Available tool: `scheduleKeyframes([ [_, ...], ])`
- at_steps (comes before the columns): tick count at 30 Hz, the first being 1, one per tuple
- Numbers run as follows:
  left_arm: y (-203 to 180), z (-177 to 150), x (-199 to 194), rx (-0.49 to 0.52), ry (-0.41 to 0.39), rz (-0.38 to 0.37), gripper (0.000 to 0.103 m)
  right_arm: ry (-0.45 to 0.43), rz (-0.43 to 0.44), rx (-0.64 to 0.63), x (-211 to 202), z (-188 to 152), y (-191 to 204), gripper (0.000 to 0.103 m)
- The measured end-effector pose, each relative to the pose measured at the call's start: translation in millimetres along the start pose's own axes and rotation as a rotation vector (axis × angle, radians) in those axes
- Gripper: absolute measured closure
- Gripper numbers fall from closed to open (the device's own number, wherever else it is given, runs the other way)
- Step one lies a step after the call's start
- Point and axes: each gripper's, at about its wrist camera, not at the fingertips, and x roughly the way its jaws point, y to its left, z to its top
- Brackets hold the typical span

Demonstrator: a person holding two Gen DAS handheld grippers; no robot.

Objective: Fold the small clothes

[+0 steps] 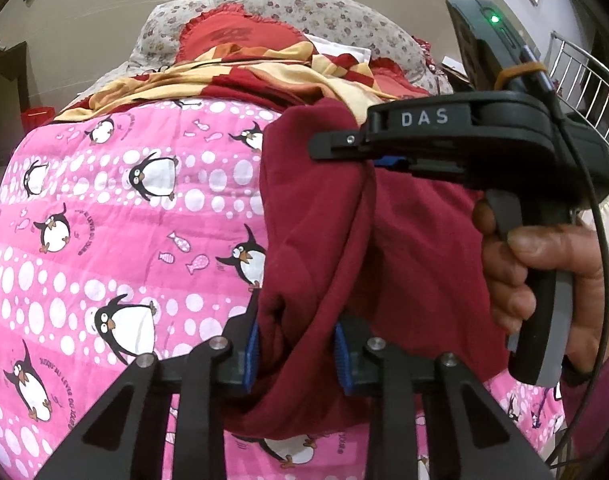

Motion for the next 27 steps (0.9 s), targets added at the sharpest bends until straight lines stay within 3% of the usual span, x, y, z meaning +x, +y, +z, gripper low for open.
scheduleKeyframes([
  [27,-35.5,6.7,-16.5,0.046,-0.015,-0.026,0.077,-0.051,-0.004,0.023,-40.4,-4.7,-17.3,0.083],
])
